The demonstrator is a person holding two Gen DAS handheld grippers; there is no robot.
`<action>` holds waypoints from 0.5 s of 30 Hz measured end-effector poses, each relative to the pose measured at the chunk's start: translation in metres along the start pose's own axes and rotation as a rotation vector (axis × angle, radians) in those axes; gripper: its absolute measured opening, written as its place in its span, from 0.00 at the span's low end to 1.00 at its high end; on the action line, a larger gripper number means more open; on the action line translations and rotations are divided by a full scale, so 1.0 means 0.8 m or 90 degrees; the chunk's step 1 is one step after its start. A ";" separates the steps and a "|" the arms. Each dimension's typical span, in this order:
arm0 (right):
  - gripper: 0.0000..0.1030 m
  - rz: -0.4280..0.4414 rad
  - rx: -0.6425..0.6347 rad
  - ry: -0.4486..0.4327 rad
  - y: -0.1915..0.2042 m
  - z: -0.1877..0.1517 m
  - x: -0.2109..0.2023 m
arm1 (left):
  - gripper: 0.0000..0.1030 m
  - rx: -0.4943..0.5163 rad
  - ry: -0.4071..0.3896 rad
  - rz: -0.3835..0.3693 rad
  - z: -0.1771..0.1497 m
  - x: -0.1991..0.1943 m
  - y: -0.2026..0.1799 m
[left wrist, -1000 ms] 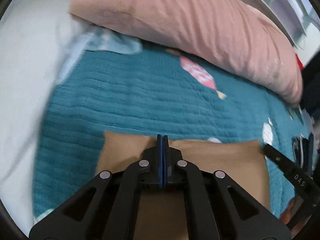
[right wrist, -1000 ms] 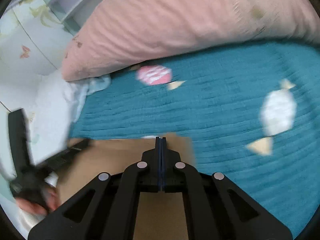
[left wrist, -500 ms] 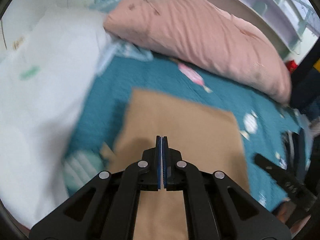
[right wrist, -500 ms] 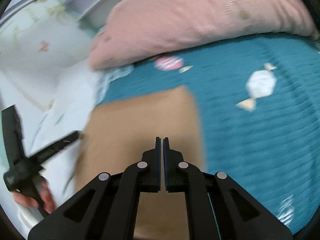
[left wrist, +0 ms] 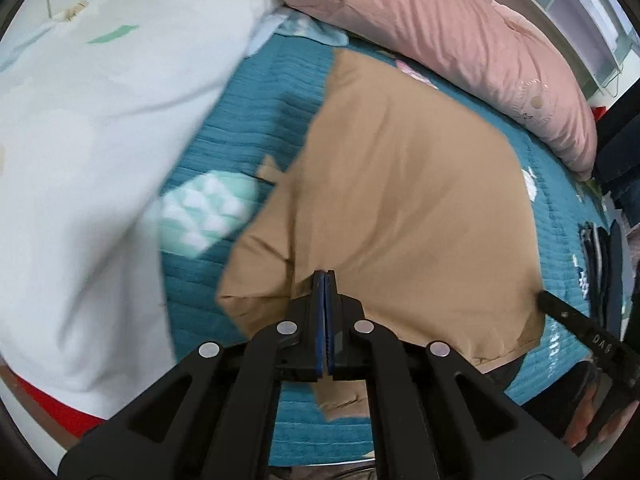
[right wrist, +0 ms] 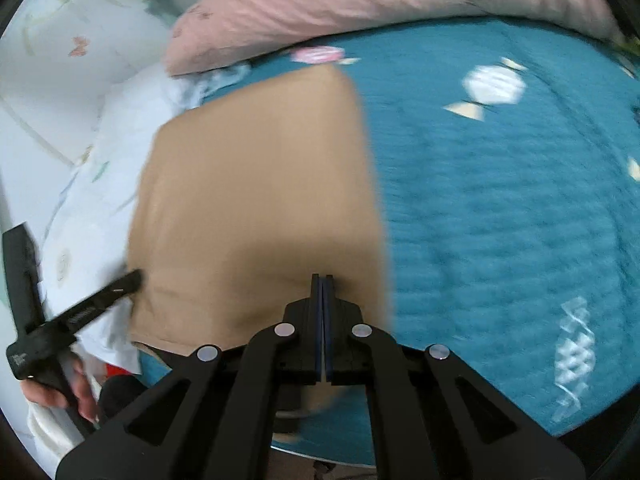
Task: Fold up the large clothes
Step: 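Grasp the folded tan jacket bundle with both tools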
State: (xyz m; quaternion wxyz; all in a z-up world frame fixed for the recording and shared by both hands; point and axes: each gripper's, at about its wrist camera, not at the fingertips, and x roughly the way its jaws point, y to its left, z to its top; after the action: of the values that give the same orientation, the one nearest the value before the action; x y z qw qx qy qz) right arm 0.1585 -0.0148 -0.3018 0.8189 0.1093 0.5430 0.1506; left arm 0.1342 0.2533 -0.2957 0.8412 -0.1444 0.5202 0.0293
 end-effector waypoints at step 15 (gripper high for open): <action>0.74 0.055 0.114 -0.024 -0.073 0.023 -0.036 | 0.79 -0.078 -0.004 -0.087 0.033 -0.025 0.056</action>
State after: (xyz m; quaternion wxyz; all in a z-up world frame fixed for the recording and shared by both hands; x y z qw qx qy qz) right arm 0.1721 -0.0800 -0.2900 0.8086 0.2082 0.5336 0.1347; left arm 0.1391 0.3055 -0.2769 0.8326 -0.2308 0.5036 0.0039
